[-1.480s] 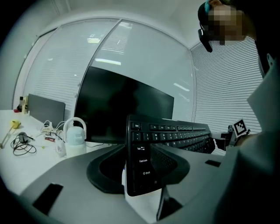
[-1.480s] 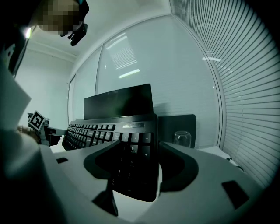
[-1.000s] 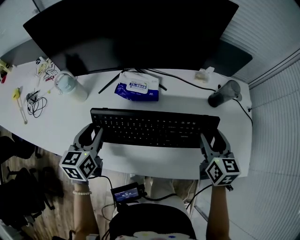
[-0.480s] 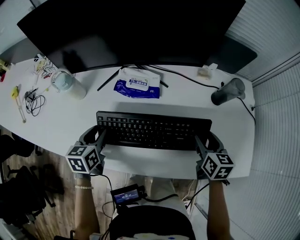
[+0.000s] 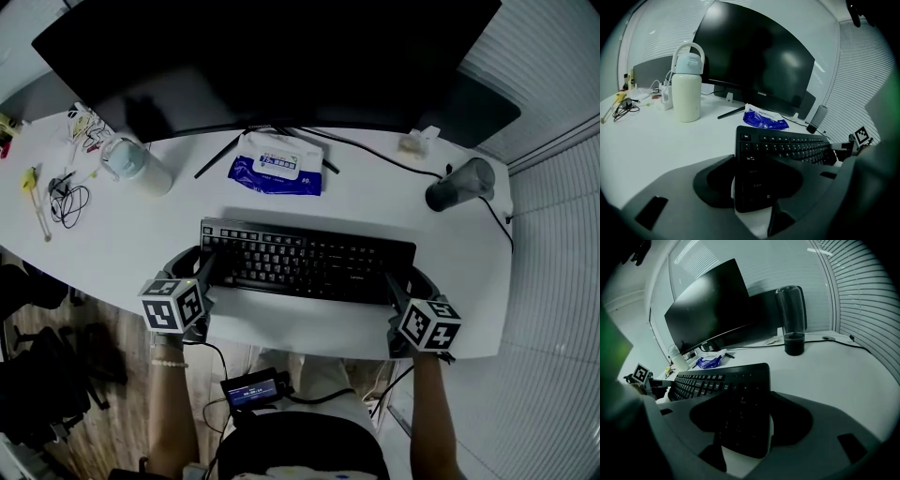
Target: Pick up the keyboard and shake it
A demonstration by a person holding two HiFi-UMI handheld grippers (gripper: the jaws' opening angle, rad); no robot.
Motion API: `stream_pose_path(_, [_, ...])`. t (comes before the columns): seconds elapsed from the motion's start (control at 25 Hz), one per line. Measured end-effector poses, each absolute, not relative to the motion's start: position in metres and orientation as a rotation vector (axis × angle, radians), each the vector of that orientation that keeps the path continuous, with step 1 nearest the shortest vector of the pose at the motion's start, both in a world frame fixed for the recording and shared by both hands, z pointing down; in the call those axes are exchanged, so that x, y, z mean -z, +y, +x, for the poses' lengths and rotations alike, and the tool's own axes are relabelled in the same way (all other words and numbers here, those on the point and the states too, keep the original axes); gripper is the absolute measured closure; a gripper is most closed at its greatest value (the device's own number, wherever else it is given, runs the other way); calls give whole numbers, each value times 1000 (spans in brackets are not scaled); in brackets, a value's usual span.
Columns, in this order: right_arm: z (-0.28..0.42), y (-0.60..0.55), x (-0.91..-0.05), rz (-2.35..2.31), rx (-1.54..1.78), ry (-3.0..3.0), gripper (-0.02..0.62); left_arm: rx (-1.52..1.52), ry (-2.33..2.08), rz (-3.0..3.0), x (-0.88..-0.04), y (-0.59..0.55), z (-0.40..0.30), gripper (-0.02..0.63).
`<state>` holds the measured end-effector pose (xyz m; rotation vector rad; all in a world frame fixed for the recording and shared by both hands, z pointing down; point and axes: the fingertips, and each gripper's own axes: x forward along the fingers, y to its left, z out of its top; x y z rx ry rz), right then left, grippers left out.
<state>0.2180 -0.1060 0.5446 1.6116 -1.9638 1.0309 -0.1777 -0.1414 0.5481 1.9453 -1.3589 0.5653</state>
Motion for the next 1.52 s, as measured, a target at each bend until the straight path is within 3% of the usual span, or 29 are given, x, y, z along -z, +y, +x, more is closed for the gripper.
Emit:
stream_pose_path(0.64, [219,-107,-561,1618,-1096,-1907,308,-559,-1377,1912,-556,-143,-178,428])
stream_pose_path(1.0, [218,-109,-554,1660,-942,-1867,308,-607,-1477,1913,-549,-143,-182,428])
stream_pose_path(1.08, [219,-108,-549,1678,-894,-1865,310,-593,-1550,1921,-539,-144,-186,505])
stream_pose_path(1.12, [221,-107,-546,1696,-861,-1858,317,-576,-1574,1929,-533,-145,-186,507])
stream_pose_path(1.2, [225,-107,-537,1732,-782,-1843,435,-548,-1601,1957,-520,-148,-185,535])
stream_pose_path(1.4, [218,-114,-503,1780,-669,-1922,540,-491,-1650,2061,-482,-153,-172,574])
stream_pose_path(1.52, [211,-117,-477,1806,-616,-1999,551,-468,-1692,2143,-454,-154,-161,583])
